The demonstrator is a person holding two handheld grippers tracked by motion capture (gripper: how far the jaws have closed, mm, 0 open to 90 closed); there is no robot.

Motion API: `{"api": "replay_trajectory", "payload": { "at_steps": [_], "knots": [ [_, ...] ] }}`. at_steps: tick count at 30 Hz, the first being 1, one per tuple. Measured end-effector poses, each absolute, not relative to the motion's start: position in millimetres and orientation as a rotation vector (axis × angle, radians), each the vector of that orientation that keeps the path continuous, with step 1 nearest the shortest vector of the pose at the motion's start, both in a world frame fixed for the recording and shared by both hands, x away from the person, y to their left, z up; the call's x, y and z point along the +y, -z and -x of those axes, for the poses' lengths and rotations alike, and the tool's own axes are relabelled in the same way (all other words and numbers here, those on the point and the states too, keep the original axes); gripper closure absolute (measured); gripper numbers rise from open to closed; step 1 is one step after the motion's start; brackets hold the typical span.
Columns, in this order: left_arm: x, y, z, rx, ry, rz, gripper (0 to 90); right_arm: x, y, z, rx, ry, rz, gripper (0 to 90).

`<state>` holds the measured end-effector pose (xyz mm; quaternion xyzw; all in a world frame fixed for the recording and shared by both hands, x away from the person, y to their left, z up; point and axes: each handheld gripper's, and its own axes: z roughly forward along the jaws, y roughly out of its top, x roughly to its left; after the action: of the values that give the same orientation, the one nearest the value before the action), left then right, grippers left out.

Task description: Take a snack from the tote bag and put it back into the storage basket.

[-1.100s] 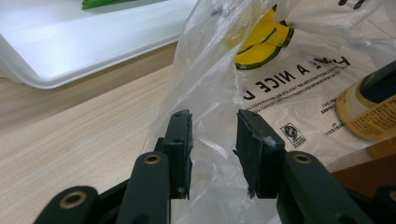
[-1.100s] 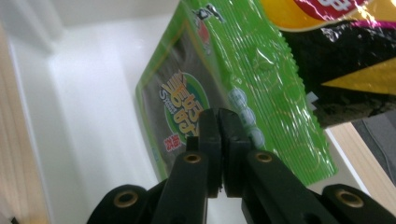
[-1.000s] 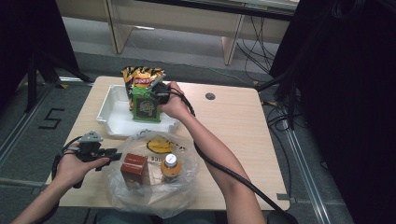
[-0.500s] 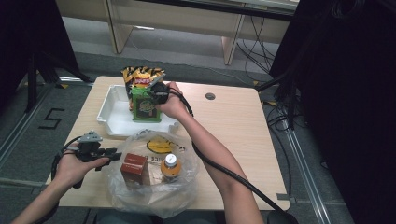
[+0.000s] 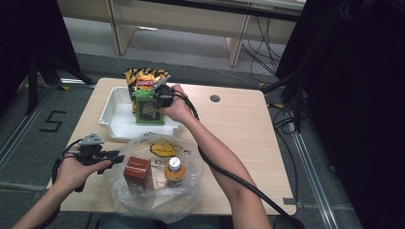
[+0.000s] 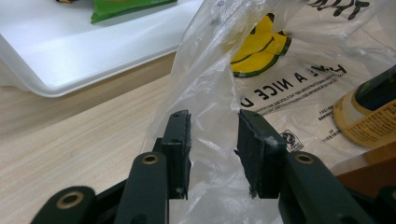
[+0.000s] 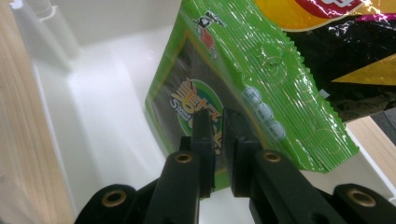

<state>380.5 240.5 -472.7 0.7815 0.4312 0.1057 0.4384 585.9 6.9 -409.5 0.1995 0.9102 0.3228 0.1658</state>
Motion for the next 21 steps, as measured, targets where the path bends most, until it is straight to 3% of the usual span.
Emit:
{"api": "replay_trajectory", "payload": {
  "at_steps": [21],
  "knots": [
    [243.9, 467.8, -378.5, 1.064, -0.292, -1.928, 62.7, -22.1, 398.8, -567.8, 2.599, -0.978, -0.616, 79.2]
  ]
}}
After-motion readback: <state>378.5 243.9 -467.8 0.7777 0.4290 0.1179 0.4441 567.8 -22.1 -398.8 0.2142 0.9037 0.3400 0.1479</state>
